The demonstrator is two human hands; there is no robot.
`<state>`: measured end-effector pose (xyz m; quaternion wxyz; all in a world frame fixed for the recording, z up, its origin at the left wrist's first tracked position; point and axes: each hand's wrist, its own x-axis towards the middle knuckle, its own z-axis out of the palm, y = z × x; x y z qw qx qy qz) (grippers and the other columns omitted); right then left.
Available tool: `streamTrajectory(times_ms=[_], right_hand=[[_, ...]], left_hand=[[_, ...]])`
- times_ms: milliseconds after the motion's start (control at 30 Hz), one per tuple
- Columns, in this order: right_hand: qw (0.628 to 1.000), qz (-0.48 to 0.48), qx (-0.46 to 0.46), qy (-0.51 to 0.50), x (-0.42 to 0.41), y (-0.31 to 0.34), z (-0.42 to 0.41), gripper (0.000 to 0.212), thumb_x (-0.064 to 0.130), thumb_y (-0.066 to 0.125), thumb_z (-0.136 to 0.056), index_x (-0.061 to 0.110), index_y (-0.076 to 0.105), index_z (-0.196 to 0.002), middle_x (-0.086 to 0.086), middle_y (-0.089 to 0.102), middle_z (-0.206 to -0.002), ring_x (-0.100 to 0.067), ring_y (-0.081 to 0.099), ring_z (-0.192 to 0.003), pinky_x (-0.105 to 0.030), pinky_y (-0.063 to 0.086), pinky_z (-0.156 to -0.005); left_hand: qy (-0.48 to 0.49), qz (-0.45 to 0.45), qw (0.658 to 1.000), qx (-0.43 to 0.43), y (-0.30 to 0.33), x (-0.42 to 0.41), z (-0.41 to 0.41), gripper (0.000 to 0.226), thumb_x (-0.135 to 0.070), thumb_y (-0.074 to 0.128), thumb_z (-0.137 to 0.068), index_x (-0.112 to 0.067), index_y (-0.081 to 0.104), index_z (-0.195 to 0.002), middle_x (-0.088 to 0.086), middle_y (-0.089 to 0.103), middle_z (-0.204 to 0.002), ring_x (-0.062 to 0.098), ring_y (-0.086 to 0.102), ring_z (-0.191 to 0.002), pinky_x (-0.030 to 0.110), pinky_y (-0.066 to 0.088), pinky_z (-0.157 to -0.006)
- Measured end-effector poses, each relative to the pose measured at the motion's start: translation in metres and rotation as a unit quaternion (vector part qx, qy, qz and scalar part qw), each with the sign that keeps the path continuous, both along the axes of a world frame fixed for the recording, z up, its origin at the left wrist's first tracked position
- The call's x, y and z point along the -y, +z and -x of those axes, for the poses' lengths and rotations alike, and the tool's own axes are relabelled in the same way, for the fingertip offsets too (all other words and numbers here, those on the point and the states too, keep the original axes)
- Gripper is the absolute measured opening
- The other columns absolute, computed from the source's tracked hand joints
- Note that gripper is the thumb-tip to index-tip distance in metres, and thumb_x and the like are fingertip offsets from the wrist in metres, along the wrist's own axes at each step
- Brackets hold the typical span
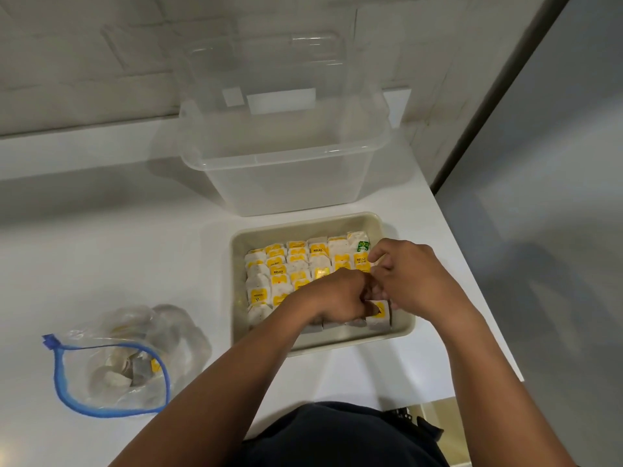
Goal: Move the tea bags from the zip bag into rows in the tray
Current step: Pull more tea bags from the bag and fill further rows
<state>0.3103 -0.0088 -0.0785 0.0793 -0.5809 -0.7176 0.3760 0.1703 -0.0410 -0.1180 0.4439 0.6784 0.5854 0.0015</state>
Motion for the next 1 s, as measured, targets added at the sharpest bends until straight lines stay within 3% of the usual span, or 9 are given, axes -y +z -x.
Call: streamTrajectory(times_ms=[100, 200, 400, 533, 700, 867, 933, 1000], right_hand=[[1.000, -0.001, 0.003, 0.003, 0.000, 0.001, 0.001, 0.013, 0.017, 0.063, -0.090, 0.026, 0.067, -0.099, 0.000, 0.071, -0.077, -0.023, 0.069, -0.077, -0.043, 0.061, -0.072], [1.000, 0.001, 0.002, -0.003, -0.001, 0.002, 0.002, 0.011, 0.019, 0.062, -0.092, 0.026, 0.066, -0.100, 0.000, 0.071, -0.079, -0.023, 0.070, -0.077, -0.044, 0.061, -0.072], [1.000, 0.013, -0.001, -0.001, -0.001, 0.007, 0.003, 0.009, 0.019, 0.061, -0.095, 0.025, 0.065, -0.101, 0.000, 0.072, -0.072, -0.024, 0.071, -0.058, -0.043, 0.062, -0.061], [1.000, 0.009, 0.008, 0.003, -0.001, 0.008, 0.005, 0.010, 0.022, 0.061, -0.093, 0.026, 0.065, -0.101, 0.000, 0.072, -0.079, -0.024, 0.070, -0.065, -0.043, 0.062, -0.065], [1.000, 0.021, -0.001, -0.003, -0.002, 0.010, 0.005, 0.011, 0.020, 0.058, -0.095, 0.025, 0.065, -0.101, -0.001, 0.071, -0.079, -0.027, 0.070, -0.060, -0.043, 0.062, -0.063], [0.999, 0.034, 0.031, 0.007, -0.003, 0.013, 0.005, 0.027, 0.006, 0.045, -0.095, 0.024, 0.064, -0.102, -0.009, 0.065, -0.096, -0.029, 0.069, -0.052, -0.038, 0.060, -0.051], [0.997, 0.051, 0.046, 0.027, -0.003, 0.017, 0.005, 0.032, -0.001, 0.044, -0.092, 0.021, 0.066, -0.099, -0.010, 0.066, -0.097, -0.029, 0.068, -0.050, -0.030, 0.053, -0.044], [0.992, 0.077, 0.072, 0.068, -0.002, 0.020, 0.006, 0.034, -0.008, 0.049, -0.088, 0.019, 0.068, -0.096, -0.011, 0.066, -0.091, -0.029, 0.069, -0.053, -0.032, 0.054, -0.045]], left_hand=[[-0.009, -0.022, 0.999, -0.046, -0.002, -0.004, -0.004, 0.021, -0.028, 0.060, -0.096, -0.020, 0.051, -0.078, -0.003, 0.052, -0.072, 0.020, 0.054, -0.069, 0.029, 0.036, -0.055], [-0.003, -0.055, 0.995, -0.089, -0.001, -0.006, -0.004, 0.017, -0.028, 0.057, -0.097, -0.018, 0.052, -0.083, -0.001, 0.049, -0.074, 0.022, 0.052, -0.065, 0.030, 0.036, -0.053], [0.022, -0.077, 0.991, -0.104, -0.003, -0.004, -0.007, 0.025, -0.040, 0.061, -0.095, -0.024, 0.049, -0.082, -0.004, 0.043, -0.073, 0.022, 0.049, -0.068, 0.030, 0.037, -0.061], [0.060, -0.088, 0.986, -0.127, -0.004, -0.001, -0.012, 0.021, -0.040, 0.064, -0.093, -0.020, 0.060, -0.093, 0.003, 0.055, -0.089, 0.029, 0.062, -0.087, 0.032, 0.042, -0.066], [0.096, -0.128, 0.973, -0.169, -0.007, -0.001, -0.018, 0.019, -0.033, 0.065, -0.092, -0.019, 0.066, -0.105, 0.007, 0.065, -0.103, 0.031, 0.066, -0.095, 0.032, 0.039, -0.066], [0.104, -0.162, 0.963, -0.191, -0.007, -0.002, -0.013, 0.027, -0.031, 0.065, -0.091, -0.021, 0.060, -0.115, 0.009, 0.066, -0.109, 0.035, 0.065, -0.100, 0.033, 0.040, -0.067], [0.126, -0.172, 0.958, -0.194, -0.005, -0.002, -0.004, 0.021, -0.027, 0.061, -0.093, -0.022, 0.060, -0.113, 0.008, 0.067, -0.108, 0.033, 0.065, -0.100, 0.033, 0.040, -0.067], [0.135, -0.175, 0.958, -0.182, -0.006, -0.001, 0.008, 0.017, -0.030, 0.059, -0.094, -0.027, 0.066, -0.110, 0.005, 0.067, -0.107, 0.030, 0.065, -0.099, 0.031, 0.040, -0.067]])
